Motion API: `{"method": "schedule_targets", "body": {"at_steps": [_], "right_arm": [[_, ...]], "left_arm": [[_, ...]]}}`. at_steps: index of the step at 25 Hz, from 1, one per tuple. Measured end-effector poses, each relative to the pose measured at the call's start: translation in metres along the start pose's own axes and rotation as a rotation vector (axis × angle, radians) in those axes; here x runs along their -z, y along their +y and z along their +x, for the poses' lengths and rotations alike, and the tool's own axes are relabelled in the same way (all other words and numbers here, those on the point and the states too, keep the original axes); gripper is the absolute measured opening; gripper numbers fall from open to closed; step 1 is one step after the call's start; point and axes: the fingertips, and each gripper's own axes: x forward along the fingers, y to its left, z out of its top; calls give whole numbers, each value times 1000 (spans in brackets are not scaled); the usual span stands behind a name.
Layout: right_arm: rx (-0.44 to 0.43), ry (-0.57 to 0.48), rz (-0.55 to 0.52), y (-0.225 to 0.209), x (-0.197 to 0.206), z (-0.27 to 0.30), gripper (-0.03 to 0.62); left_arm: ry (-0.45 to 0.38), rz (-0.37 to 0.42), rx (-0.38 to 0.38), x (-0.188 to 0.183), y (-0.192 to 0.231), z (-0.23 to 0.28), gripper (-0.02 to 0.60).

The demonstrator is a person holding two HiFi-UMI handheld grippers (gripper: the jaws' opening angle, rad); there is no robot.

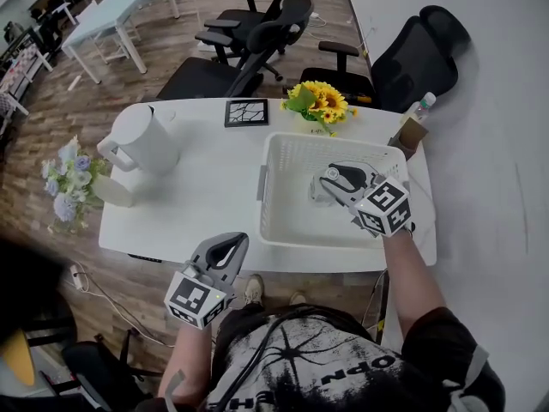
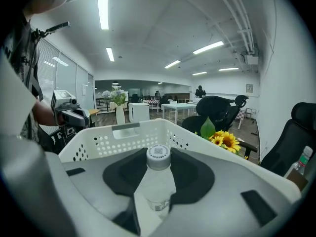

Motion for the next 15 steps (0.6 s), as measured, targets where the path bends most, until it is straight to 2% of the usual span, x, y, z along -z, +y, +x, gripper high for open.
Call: {"method": "schedule_targets", "body": {"at_steps": [15], "right_arm": [[8, -269, -44, 10, -105, -77, 158]], "left_arm": [[-77, 31, -45, -25, -40, -6, 11]]}}
